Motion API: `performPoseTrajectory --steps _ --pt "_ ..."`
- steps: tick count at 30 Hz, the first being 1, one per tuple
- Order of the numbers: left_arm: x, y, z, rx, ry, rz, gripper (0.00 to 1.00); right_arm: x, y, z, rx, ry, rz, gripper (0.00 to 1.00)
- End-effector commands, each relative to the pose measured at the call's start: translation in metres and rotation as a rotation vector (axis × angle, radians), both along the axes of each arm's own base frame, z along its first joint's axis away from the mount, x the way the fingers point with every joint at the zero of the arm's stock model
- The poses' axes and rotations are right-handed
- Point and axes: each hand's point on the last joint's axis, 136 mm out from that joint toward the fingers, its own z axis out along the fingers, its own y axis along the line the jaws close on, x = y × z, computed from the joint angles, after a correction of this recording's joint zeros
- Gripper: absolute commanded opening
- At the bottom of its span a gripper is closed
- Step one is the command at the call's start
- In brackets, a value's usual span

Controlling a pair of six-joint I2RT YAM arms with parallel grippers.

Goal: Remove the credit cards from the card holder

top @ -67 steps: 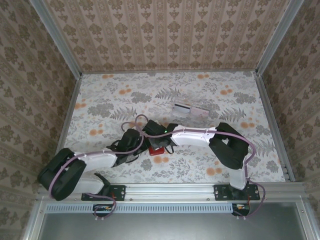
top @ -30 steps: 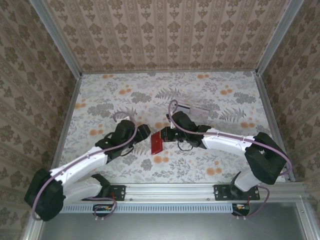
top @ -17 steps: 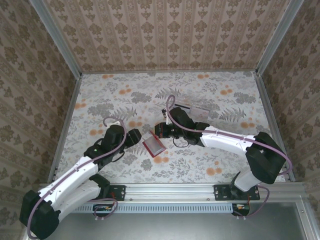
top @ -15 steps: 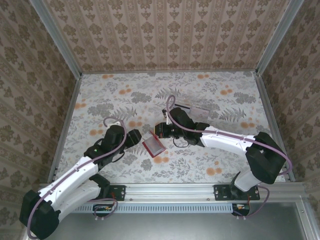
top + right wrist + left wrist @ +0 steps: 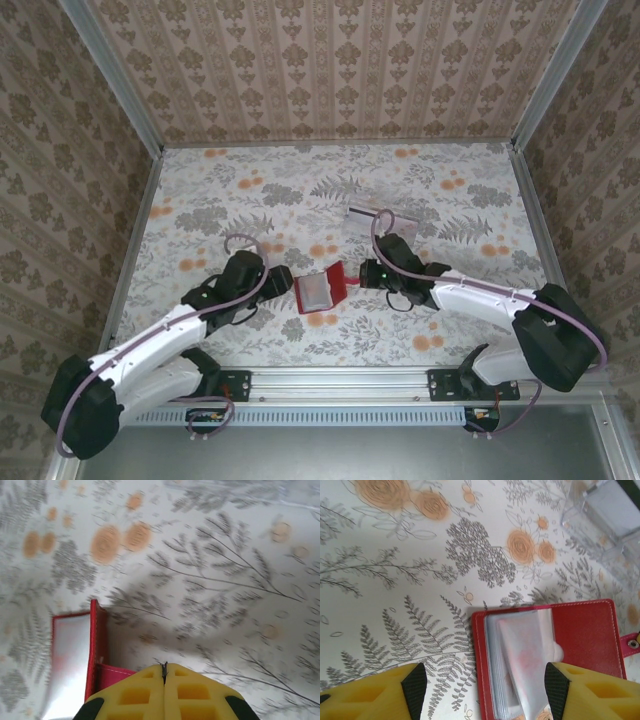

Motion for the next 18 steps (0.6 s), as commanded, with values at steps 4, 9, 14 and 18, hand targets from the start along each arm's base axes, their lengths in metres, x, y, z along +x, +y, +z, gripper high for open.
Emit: performPoseTrajectory --steps 4,9,14,18 --pt "0.005 -0.035 0.011 -0.013 -0.041 -0.1 0.61 -0.014 -0.043 -0.028 -0.179 0.021 -0.067 0.0" --pt "0.003 -0.06 0.003 -0.013 -0.017 -0.163 0.56 -0.02 -0.053 -0.033 -0.218 0.028 -0.076 0.0" --pt "-0.001 -0.077 -0.006 -0.013 0.01 -0.202 0.57 -0.02 -0.054 -0.031 -0.223 0.021 -0.069 0.09" --pt "-0.003 -0.089 -0.007 -0.013 0.008 -0.229 0.57 -0.021 -0.052 -0.022 -0.216 0.004 -0.057 0.24"
